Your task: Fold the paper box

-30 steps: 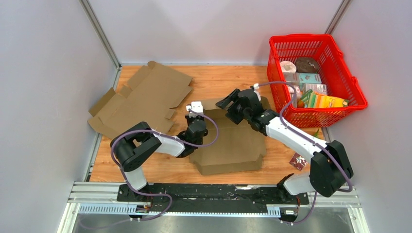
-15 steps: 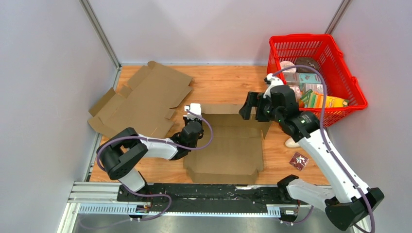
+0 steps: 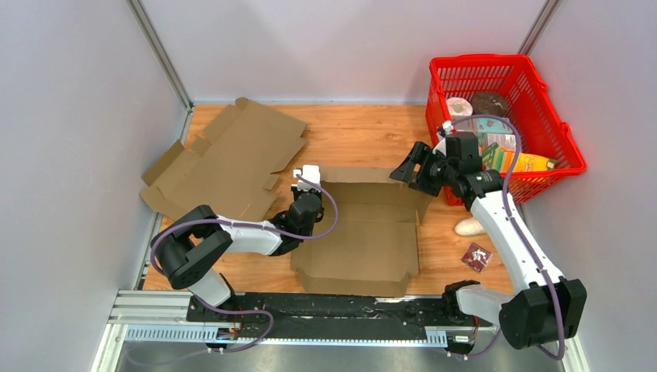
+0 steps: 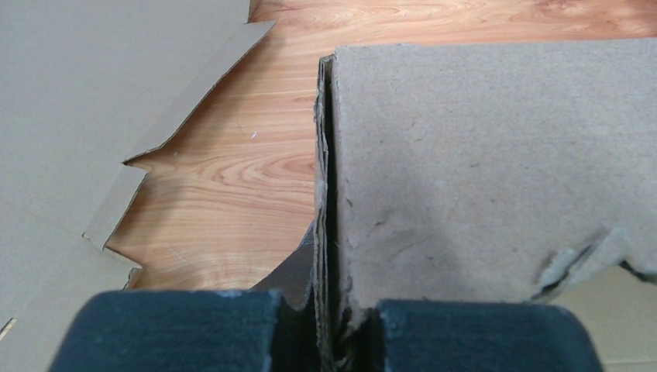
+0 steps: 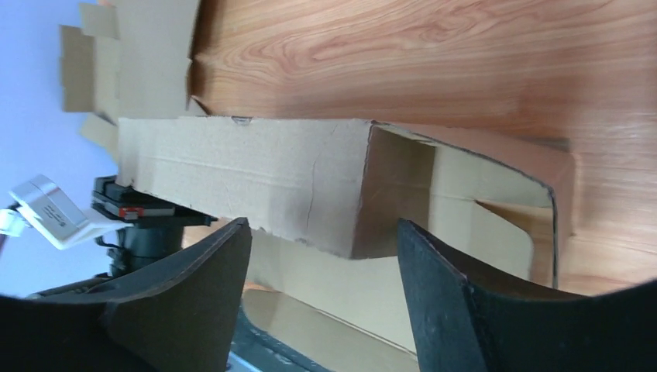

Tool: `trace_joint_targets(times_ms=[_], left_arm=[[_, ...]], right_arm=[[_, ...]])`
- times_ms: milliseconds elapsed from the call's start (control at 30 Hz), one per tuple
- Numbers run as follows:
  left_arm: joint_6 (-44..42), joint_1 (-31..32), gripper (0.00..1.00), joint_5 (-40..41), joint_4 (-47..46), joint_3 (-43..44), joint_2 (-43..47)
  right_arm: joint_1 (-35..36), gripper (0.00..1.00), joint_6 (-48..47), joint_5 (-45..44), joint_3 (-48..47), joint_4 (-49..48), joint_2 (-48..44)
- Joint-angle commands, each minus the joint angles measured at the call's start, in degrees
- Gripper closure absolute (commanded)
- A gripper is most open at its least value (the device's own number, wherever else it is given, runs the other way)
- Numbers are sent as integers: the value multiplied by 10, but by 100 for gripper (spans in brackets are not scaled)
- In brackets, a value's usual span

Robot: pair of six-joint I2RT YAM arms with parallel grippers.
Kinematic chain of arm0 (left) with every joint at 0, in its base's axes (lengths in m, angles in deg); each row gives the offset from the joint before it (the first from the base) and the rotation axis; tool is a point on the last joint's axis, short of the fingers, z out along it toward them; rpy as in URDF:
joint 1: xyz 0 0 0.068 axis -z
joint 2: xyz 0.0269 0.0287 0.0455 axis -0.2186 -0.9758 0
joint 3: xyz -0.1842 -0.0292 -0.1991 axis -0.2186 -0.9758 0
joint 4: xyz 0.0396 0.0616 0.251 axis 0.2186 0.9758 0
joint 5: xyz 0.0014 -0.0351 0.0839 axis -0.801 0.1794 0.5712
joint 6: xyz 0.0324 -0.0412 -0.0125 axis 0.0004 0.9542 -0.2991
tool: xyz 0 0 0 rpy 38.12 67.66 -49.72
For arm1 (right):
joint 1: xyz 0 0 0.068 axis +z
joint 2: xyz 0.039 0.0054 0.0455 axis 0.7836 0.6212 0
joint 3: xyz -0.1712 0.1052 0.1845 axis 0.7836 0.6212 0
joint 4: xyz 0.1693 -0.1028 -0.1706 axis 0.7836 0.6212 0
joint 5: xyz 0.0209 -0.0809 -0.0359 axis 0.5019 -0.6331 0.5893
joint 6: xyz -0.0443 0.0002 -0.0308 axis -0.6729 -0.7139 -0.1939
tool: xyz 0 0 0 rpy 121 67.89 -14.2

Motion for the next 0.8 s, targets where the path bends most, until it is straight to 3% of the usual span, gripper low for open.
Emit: trace_joint_targets(times_ms=[0,133,167,233,300,333,567,600,633,667,767], left_arm=[[14,3,100,-14,16,1,16],[14,3,100,-19,15,1,17],[15,3,100,-18,14,0,19],[15,3,100,-15,14,-2,25],[17,3,100,-7,13,-3,26],[17,3,100,-7,13,-5,28],[32,2,100,31,-7,-31,47],[33,2,100,32,-8,-32,48],[33,2,100,34,-8,-32,49],[35,2,100,36,-4,-32,51],[46,2,100,54,3,-33,54]], right_arm=[[-41,30,90,103,49,-143,2],[-73,47,129,155,84,-202,3],[-78,59,138,166,97,-228,4],[-86,72,152,185,112,-251,6],[-86,97,162,193,125,-271,8],[-86,100,161,194,128,-275,9],[-86,100,114,171,129,-259,14],[-85,92,86,157,119,-244,13],[-85,54,68,147,114,-227,5],[-85,45,51,136,110,-191,-1],[-86,34,-9,77,107,-123,-44]])
